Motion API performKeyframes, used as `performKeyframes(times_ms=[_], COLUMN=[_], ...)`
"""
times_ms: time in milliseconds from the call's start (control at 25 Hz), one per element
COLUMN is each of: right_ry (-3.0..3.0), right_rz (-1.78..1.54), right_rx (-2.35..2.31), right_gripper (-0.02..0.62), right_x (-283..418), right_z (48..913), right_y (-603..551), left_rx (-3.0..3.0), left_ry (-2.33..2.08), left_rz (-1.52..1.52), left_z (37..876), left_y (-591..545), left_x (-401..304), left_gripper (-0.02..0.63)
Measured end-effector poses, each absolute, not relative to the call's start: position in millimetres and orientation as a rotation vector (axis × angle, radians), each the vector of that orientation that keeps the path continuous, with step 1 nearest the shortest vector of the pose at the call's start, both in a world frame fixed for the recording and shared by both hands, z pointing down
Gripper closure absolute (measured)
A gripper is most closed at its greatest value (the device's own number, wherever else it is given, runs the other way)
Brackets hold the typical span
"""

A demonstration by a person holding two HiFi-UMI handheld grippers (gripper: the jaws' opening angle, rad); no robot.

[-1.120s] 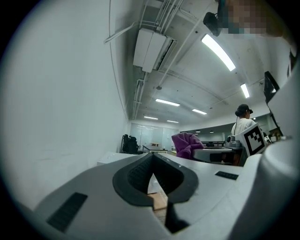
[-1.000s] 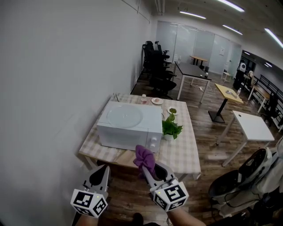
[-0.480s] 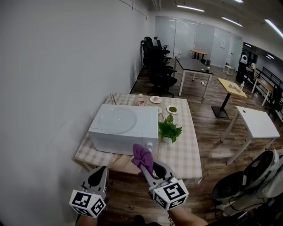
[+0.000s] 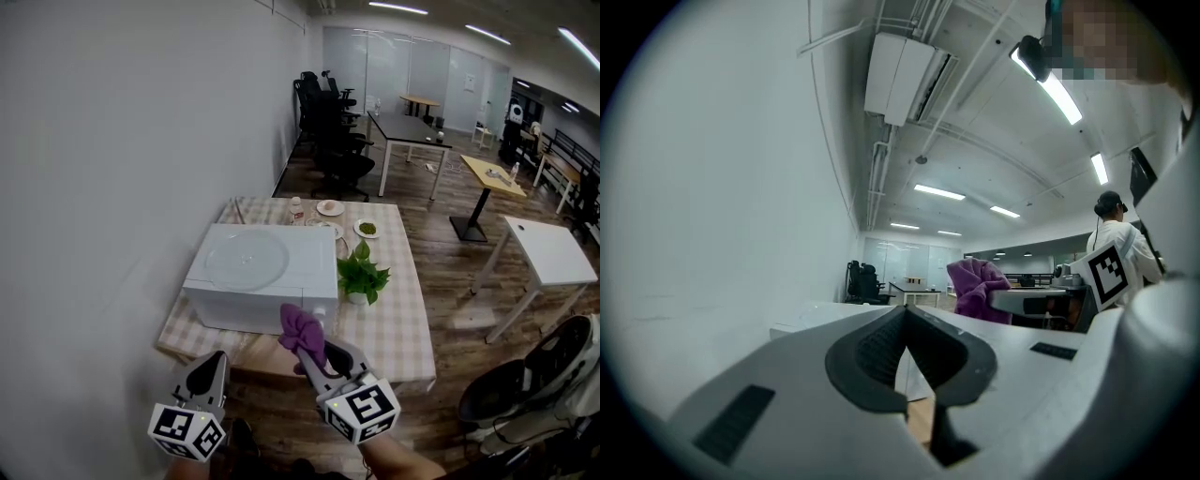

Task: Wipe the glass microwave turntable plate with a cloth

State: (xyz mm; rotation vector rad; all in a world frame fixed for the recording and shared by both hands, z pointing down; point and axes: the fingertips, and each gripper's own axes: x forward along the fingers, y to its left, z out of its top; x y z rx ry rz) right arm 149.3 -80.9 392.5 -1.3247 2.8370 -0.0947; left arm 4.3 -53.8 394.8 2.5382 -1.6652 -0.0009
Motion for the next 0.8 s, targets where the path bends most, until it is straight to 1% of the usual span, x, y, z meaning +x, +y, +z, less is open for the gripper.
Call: performKeyframes(times_ms=[240, 440, 600, 800], right_ry=[2.852, 2.856, 2.851, 2.836], right_rz=[-0.078, -0.028, -0.027, -0.036], right_rx=[-1.323, -1.344, -1.374, -1.42], right_gripper=[0.488, 0.488, 0.488, 0.488], right_x=[123.5, 86.0, 72.5, 52.9], right_z=[386.4, 384.3, 396.1, 381.8], right_y=[-109.5, -157.3, -199.6, -213.6], left_rx=[2.539, 2.575, 2.587, 2.606], left_ry=[-1.651, -1.616, -1.587, -1.56], left_rz=[-0.028, -0.058, -0.068, -0.072], left_z=[394.9, 396.2, 405.9, 389.3], left_y=[-87.6, -142.4, -188.0, -201.3], left_x=[-18.6, -48.0, -61.0, -81.4], left_gripper=[0.598, 0.598, 0.598, 0.598])
